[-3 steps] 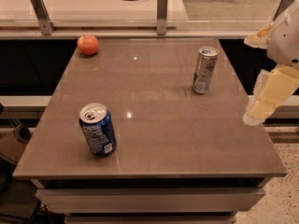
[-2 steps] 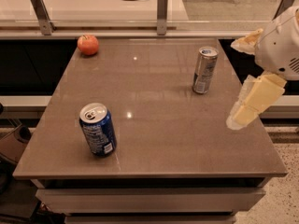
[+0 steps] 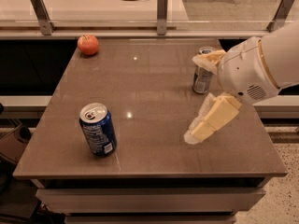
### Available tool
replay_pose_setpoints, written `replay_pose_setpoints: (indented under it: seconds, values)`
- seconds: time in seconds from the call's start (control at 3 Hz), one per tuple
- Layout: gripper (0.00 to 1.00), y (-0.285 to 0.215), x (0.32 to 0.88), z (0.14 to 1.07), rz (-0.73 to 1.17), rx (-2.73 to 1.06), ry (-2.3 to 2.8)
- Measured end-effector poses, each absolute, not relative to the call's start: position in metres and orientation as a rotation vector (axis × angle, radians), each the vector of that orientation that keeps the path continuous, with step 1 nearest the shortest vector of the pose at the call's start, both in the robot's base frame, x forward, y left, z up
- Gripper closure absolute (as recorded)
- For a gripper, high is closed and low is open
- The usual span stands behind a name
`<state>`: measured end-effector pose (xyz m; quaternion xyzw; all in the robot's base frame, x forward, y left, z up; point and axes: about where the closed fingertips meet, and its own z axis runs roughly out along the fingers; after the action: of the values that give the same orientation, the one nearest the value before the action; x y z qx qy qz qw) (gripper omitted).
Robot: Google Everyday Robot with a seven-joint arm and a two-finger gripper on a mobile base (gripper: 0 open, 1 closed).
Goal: Move pepsi can near apple
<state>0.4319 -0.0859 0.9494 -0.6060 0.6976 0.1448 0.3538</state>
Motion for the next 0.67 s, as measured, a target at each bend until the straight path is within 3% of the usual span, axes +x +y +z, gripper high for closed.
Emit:
replay_pose_setpoints:
  seconds: [0.67]
  values:
    - [0.0, -0.007, 0.434, 0.944, 0.674, -1.367, 1.569]
